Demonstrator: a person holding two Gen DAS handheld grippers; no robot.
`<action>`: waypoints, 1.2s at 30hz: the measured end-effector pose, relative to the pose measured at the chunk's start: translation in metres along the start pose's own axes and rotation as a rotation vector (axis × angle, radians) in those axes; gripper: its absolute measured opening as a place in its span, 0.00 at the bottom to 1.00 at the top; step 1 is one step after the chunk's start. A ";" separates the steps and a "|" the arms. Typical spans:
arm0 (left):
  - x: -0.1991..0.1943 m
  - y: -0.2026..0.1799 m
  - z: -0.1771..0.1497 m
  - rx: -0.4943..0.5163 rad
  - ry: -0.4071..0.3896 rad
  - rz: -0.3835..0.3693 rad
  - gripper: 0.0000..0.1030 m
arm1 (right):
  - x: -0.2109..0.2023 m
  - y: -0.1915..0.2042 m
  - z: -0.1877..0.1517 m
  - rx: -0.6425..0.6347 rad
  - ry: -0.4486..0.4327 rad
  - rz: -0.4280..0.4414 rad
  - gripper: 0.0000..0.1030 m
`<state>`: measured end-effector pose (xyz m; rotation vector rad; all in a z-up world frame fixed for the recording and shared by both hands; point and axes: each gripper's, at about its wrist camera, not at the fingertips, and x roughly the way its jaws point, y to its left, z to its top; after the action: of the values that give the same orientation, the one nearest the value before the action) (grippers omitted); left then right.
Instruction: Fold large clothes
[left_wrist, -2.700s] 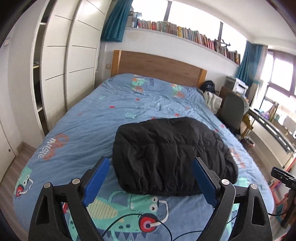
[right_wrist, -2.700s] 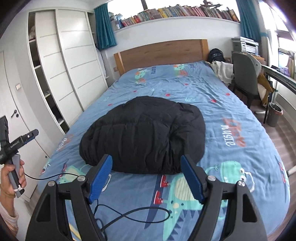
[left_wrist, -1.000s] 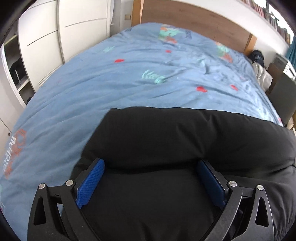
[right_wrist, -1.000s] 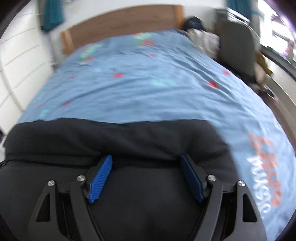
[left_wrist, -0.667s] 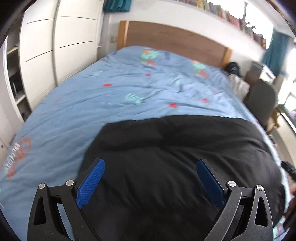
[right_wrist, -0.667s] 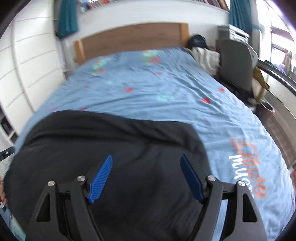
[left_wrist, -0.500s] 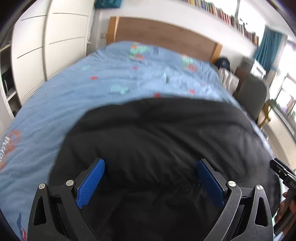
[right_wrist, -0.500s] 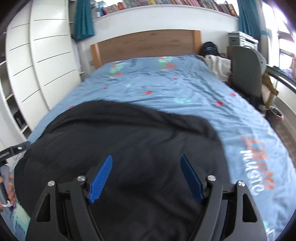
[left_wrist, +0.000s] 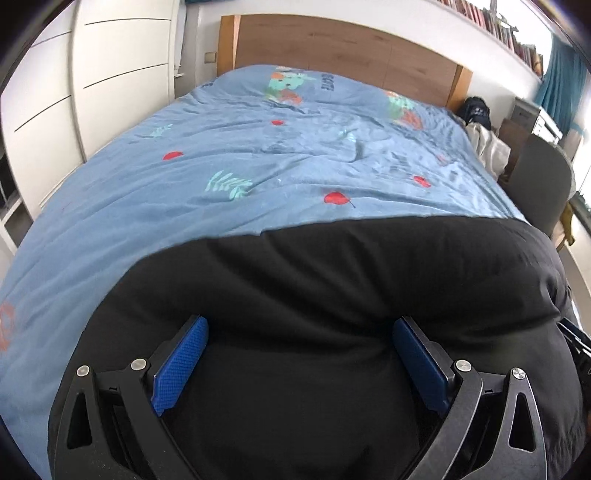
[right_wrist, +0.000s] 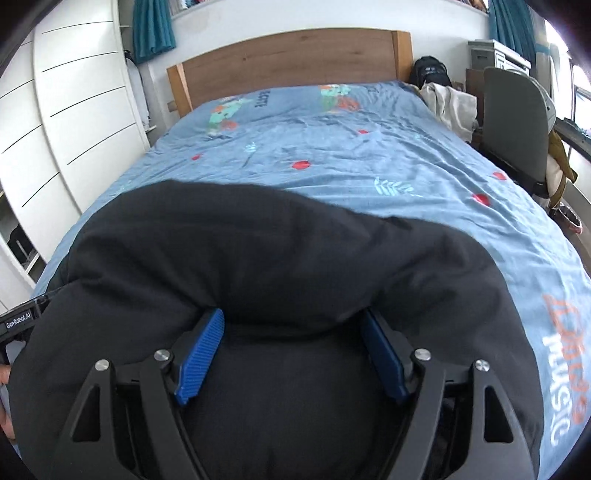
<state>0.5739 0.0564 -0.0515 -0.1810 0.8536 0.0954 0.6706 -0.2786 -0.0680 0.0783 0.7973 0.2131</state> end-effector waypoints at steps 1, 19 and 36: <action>0.007 -0.002 0.007 0.006 0.010 0.006 0.96 | 0.009 -0.002 0.006 0.003 0.012 -0.002 0.73; 0.002 0.038 0.026 -0.071 0.034 0.175 0.95 | 0.021 -0.077 0.029 0.164 0.112 -0.135 0.73; -0.098 0.004 -0.072 -0.031 0.002 0.024 0.95 | -0.114 0.001 -0.047 0.063 0.020 0.022 0.74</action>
<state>0.4556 0.0446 -0.0243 -0.1999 0.8565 0.1307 0.5596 -0.3026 -0.0204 0.1442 0.8236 0.2101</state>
